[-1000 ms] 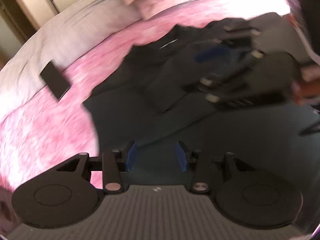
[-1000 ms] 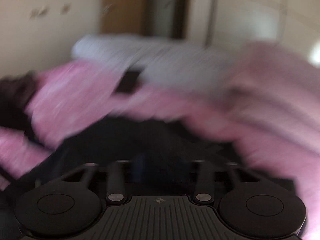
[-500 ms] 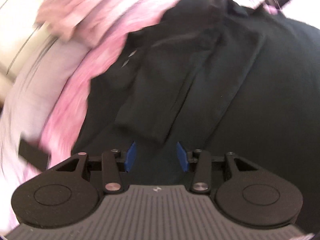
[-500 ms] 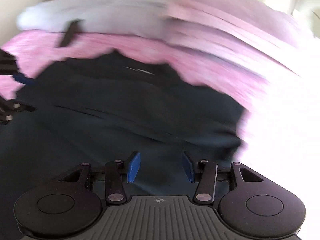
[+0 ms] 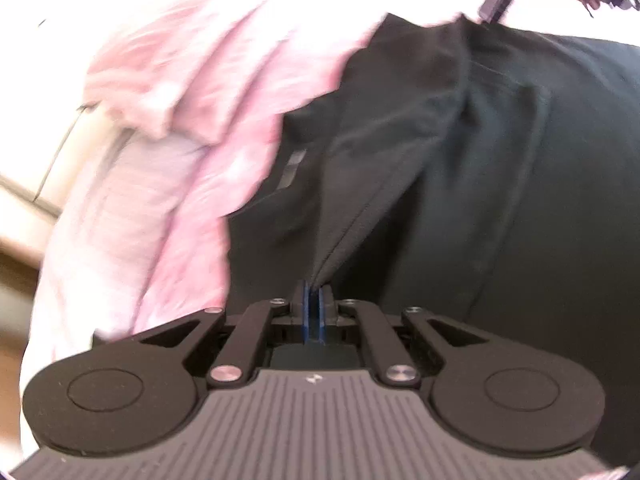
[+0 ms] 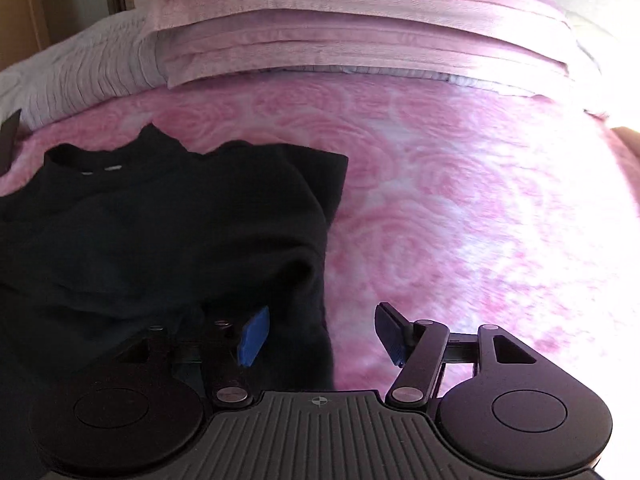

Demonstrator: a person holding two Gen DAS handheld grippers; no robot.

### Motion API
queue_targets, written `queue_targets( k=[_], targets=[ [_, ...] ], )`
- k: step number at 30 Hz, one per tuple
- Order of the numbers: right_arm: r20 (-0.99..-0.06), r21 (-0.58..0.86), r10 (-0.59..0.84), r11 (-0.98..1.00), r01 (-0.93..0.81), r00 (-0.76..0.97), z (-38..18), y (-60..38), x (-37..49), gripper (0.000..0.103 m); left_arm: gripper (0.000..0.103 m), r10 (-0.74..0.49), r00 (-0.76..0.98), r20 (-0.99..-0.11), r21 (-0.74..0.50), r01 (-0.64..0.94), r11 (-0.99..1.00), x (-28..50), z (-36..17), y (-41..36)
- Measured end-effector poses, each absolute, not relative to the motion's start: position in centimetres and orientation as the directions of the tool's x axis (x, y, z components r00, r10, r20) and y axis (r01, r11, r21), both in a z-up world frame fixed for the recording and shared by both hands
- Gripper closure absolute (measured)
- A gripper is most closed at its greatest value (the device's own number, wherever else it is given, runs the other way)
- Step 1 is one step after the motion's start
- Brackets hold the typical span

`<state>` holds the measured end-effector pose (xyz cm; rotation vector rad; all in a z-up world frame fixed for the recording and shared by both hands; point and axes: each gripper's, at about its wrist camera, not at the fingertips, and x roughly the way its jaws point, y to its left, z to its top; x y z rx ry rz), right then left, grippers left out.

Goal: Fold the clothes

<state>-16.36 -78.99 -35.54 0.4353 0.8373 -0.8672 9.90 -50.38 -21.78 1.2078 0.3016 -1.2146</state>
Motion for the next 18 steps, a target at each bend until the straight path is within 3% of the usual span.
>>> queue_targets(
  k=[4, 9, 18],
  targets=[
    [-0.812, -0.004, -0.452, 0.636, 0.772, 0.369, -37.2, -79.8, -15.7, 0.041, 0.100, -0.462, 0.413, -0.785, 0.531, 0.832, -0.158, 11.0, -23.7, -48.9],
    [-0.806, -0.017, -0.506, 0.539, 0.842, 0.308, -37.0, -80.2, -18.9, 0.041, 0.100, -0.406, 0.352, -0.844, 0.486, 0.821, -0.299, 9.6, -26.7, -48.3],
    [-0.851, 0.014, -0.449, 0.501, 0.865, 0.274, -35.4, -79.1, -21.4, 0.041, 0.096, -0.376, 0.340, -0.862, 0.465, 0.826, -0.318, 8.8, -27.2, -46.6]
  ],
)
